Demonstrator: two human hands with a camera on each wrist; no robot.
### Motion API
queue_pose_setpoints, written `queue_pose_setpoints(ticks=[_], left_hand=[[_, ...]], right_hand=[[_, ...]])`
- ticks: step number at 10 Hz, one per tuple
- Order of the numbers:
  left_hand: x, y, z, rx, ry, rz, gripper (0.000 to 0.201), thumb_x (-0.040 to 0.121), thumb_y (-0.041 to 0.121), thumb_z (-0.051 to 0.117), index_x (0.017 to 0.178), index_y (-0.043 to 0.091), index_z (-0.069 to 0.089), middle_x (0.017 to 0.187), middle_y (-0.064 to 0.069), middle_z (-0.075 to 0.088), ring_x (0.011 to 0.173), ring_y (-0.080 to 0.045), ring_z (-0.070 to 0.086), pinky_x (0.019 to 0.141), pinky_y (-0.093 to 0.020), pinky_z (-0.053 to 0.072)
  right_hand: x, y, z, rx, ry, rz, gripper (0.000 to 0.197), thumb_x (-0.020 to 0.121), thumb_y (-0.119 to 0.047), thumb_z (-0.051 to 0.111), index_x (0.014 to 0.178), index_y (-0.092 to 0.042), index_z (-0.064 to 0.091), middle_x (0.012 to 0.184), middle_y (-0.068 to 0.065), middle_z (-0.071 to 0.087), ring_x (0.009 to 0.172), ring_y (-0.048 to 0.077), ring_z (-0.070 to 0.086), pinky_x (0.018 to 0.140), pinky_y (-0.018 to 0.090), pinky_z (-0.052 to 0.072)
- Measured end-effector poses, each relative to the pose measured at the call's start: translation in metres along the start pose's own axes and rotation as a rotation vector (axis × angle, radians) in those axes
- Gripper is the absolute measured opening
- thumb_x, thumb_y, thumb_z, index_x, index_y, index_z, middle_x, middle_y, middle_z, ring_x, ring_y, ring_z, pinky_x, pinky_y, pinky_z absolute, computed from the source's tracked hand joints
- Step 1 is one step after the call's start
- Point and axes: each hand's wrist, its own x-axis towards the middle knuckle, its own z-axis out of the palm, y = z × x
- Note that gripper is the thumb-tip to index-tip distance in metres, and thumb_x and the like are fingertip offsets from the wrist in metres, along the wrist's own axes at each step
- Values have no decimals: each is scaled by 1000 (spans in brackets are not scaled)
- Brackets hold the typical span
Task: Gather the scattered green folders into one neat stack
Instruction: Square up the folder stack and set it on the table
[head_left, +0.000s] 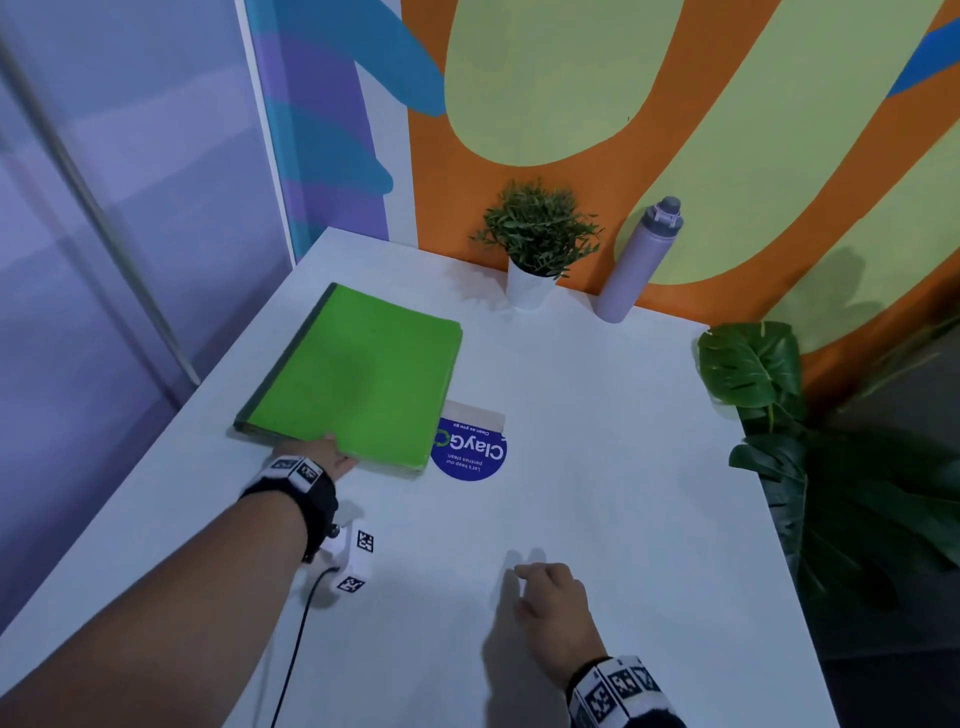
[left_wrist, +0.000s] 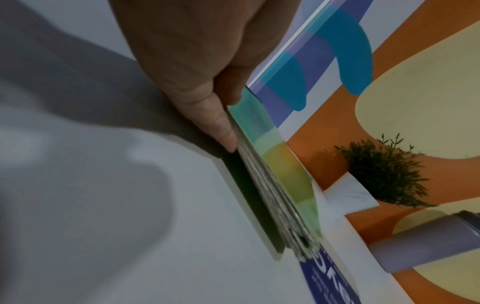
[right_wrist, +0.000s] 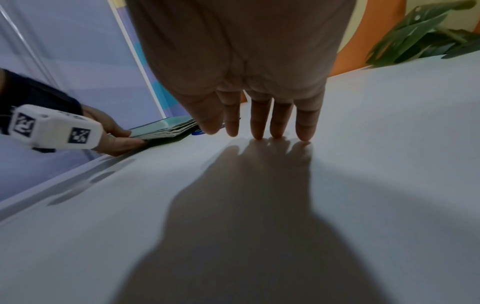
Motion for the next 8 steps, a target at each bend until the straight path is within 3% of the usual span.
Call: queue_pose_setpoints(ticks=[1, 3, 4, 5, 6, 7, 8], left_hand=[[13, 18, 7, 188, 9, 119, 62, 94, 44, 42, 139, 2, 37, 143, -17, 49, 124, -31, 53, 101, -39, 46], [0, 43, 15, 217, 60, 201, 38, 96, 26, 46, 124, 2, 53, 127, -26, 57, 111, -40, 58, 98, -44, 48], [6, 46, 12, 252, 97, 257, 21, 95, 15, 45, 102, 0, 58, 90, -20, 63, 86, -33, 64, 75, -35, 52], [-13, 49, 10, 423, 54, 320, 16, 96, 13, 45, 84, 4, 49, 74, -15, 60, 80, -30, 64, 67, -31, 48], [-33, 50, 8, 486, 23, 331, 17, 95, 17, 49, 100, 3, 56, 88, -14, 66, 90, -31, 62, 76, -30, 50], [-52, 43, 11, 409, -79, 275, 43, 92, 20, 54, 131, 5, 47, 130, -17, 58, 121, -33, 53, 80, -30, 49], [-73, 25, 18, 372, -173, 323, 54, 92, 16, 52, 143, 14, 37, 147, -14, 43, 130, -36, 46, 78, -30, 50]], right_hand=[[0, 2, 0, -8, 10, -28, 52, 79, -29, 39, 129, -22, 52, 134, 6, 44, 118, 28, 42, 97, 34, 38], [3, 4, -1, -42, 37, -32, 56, 76, -33, 35, 129, -26, 52, 138, 0, 42, 121, 25, 40, 93, 37, 41], [2, 0, -1, -89, 35, -16, 46, 84, -29, 41, 129, -28, 51, 139, -2, 40, 122, 23, 38, 88, 34, 41], [0, -5, -6, -119, 19, -15, 45, 85, -26, 41, 129, -27, 51, 140, 0, 39, 123, 25, 38, 87, 34, 41], [-5, -9, -9, -135, -23, -23, 45, 86, -27, 40, 130, -25, 50, 141, 2, 37, 125, 27, 38, 93, 34, 40], [-11, -17, -19, -150, -27, -29, 43, 89, -25, 42, 131, -25, 49, 141, 3, 39, 127, 26, 38, 98, 34, 38], [-26, -15, -25, -163, -75, -71, 44, 89, -29, 41, 133, -26, 47, 140, 3, 43, 126, 25, 41, 99, 35, 39]])
